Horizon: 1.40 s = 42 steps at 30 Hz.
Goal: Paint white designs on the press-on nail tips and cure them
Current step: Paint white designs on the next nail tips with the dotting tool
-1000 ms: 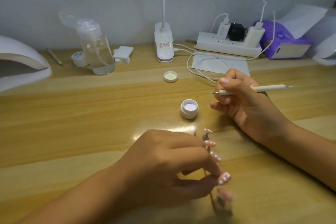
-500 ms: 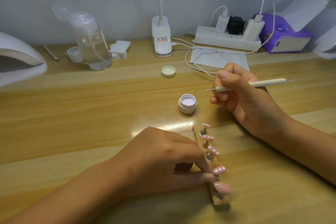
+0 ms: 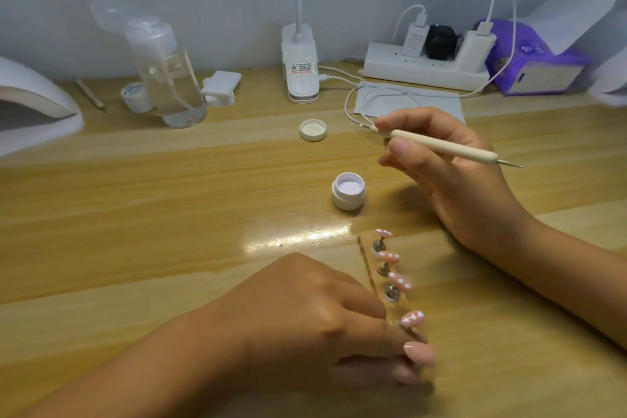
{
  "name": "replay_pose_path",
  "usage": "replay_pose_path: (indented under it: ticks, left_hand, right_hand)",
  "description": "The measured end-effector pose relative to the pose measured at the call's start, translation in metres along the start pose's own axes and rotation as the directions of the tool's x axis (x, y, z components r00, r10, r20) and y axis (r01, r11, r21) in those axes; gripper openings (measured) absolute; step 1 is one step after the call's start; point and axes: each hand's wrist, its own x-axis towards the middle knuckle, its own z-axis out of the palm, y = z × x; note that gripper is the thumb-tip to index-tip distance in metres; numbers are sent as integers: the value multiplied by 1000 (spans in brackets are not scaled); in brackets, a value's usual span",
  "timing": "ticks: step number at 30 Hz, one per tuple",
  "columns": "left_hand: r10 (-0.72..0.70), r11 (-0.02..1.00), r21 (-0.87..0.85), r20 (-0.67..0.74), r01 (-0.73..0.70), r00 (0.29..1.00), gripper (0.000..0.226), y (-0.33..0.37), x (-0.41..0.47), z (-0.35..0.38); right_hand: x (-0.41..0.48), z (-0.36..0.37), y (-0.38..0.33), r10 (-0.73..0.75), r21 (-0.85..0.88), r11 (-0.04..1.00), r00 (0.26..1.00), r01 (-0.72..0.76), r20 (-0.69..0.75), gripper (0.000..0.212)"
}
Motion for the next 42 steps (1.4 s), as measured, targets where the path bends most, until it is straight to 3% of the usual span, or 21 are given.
replay_pose_path:
  ticks: [8, 10, 12, 13, 15, 17, 19, 22, 29, 35, 38, 42]
  left_hand:
    - [192, 964, 209, -138, -161, 972, 32, 5, 2, 2]
    - [120, 990, 109, -251, -95, 961, 19, 4, 4, 1]
    - [-91, 985, -171, -331, 35, 939, 8, 0, 5, -2]
    - [-232, 931, -346, -315, 116, 920, 7, -3, 6, -5]
    - [-489, 729, -639, -237, 245, 839, 4, -11, 7, -8]
    - [-661, 523, -809, -185, 270, 727, 9, -21, 8, -9]
    - [-748, 387, -890, -150, 240, 647, 10, -30, 10, -10]
    - [-795, 287, -936, -113, 206, 596, 15, -36, 11, -11]
    - [-789, 230, -960, -89, 158, 608, 10, -36, 10, -12]
    - [-789, 217, -967, -91, 137, 608, 10, -38, 11, -10]
    - [-772, 222, -966, -88, 136, 629, 12, -38, 10, -10]
    - [-739, 286, -938, -85, 197, 668, 11, -36, 11, -8]
  right_hand:
    - [0, 6, -1, -180, -310, 928, 977, 206, 113, 10]
    - [0, 5, 3, -184, -346, 913, 975, 216, 123, 7]
    - [1, 5, 7, -187, -373, 902, 975, 219, 120, 8]
    - [2, 4, 7, -187, -385, 896, 975, 220, 120, 9]
    - [2, 5, 7, -186, -403, 887, 974, 224, 133, 12]
    - [3, 6, 7, -189, -425, 872, 968, 242, 163, 12]
    - [3, 6, 8, -189, -450, 855, 964, 256, 189, 12]
    - [3, 4, 10, -168, -485, 839, 965, 247, 201, 13]
    - [3, 5, 10, -142, -531, 813, 966, 238, 216, 15]
    - [2, 5, 6, -83, -405, 907, 991, 117, 102, 13]
    - [2, 2, 1, -59, -163, 985, 998, 57, -10, 15]
    - [-1, -3, 0, 28, 140, 990, 996, -17, -81, 4]
